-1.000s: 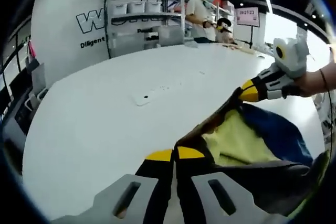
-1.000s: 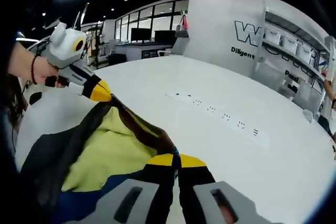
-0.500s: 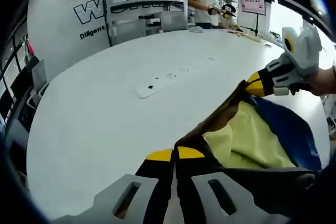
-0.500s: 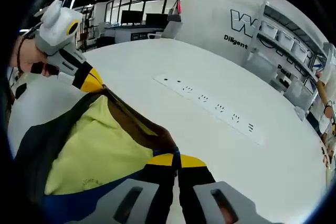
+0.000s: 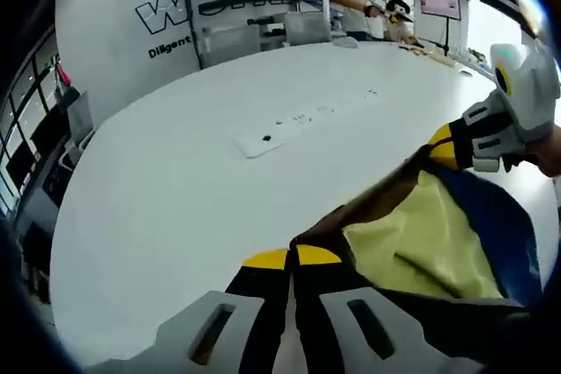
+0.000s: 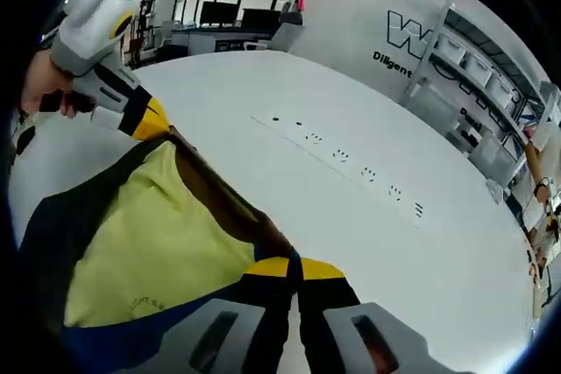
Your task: Fold the garment on the visible template until the final outline fits inside the template.
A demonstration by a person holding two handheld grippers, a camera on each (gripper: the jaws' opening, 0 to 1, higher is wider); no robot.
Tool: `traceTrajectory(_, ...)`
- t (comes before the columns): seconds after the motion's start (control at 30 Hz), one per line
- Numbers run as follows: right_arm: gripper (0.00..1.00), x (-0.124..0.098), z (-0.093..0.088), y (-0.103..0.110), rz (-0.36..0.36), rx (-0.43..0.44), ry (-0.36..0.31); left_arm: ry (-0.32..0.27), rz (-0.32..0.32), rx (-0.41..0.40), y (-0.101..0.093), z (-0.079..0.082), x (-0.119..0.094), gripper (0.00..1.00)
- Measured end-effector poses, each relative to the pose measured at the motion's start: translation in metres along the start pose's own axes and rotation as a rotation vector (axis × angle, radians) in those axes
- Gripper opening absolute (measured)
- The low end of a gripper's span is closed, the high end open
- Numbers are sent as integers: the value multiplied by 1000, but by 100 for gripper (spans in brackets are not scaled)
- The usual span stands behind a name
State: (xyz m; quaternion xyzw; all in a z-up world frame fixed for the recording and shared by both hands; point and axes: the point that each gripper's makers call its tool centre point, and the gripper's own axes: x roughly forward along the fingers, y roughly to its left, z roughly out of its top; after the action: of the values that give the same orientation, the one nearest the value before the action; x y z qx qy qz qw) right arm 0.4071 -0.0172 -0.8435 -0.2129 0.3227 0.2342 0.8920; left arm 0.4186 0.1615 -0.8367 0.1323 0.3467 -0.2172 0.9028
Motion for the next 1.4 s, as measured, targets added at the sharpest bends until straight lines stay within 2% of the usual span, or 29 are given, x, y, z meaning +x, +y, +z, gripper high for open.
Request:
traceTrajectory(0.13, 0, -3, 1, -2, 8, 46, -22, -17, 8, 70, 0, 3, -1, 1)
traceTrajectory(0.2, 5, -3, -1, -9, -6, 69, -23, -13, 17, 92, 2, 3, -2, 4)
traceTrajectory(0.27, 8, -7, -3, -15, -25, 165, -36, -26, 25, 94, 6, 5, -5, 8)
traceTrajectory(0.33, 10, -13, -6, -24, -43, 182, -34, -30, 44, 72, 13, 7, -8, 15)
traceTrajectory(0.37, 12, -16, -6, -26, -51, 184, -37, -50, 55, 49, 18, 11, -12, 17)
traceTrajectory(0.47, 13, -23, -5, -29, -56, 202, -51, -59, 33, 33, 16, 12, -17, 15)
traceTrajectory(0.53, 14, -30, -3, -35, -87, 205, -65, -64, 38, 38, 18, 13, -21, 15)
traceTrajectory(0.57, 14, -35, -4, -42, -126, 231, -70, -62, 43, 36, 20, 13, -24, 10)
traceTrajectory(0.6, 16, -37, -4, -42, -131, 224, -62, -69, 50, 45, 23, 15, -25, 0)
traceTrajectory(0.7, 17, -39, 4, -38, -107, 220, -100, -79, 42, 47, 25, 17, -30, 7)
traceTrajectory(0.8, 18, -42, 8, -34, -103, 190, -106, -83, 25, 28, 24, 16, -35, 4)
traceTrajectory(0.9, 19, -49, 12, -28, -91, 203, -123, -94, 15, 24, 21, 17, -44, 4)
traceTrajectory(0.97, 19, -54, 13, -27, -95, 256, -131, -104, 11, 1, 15, 17, -50, 4)
traceTrajectory(1.1, 20, -59, 16, -24, -88, 251, -143, -121, -15, 17, -3, 14, -59, 4)
traceTrajectory(1.2, 20, -61, 16, -24, -83, 265, -155, -126, -40, -4, -12, 12, -63, 4)
traceTrajectory(1.3, 24, -64, 8, -20, -75, 259, -108, -145, -46, -17, -17, 13, -69, 3)
traceTrajectory(1.4, 24, -71, 6, -19, -80, 259, -119, -159, -54, -1, -22, 14, -76, 3)
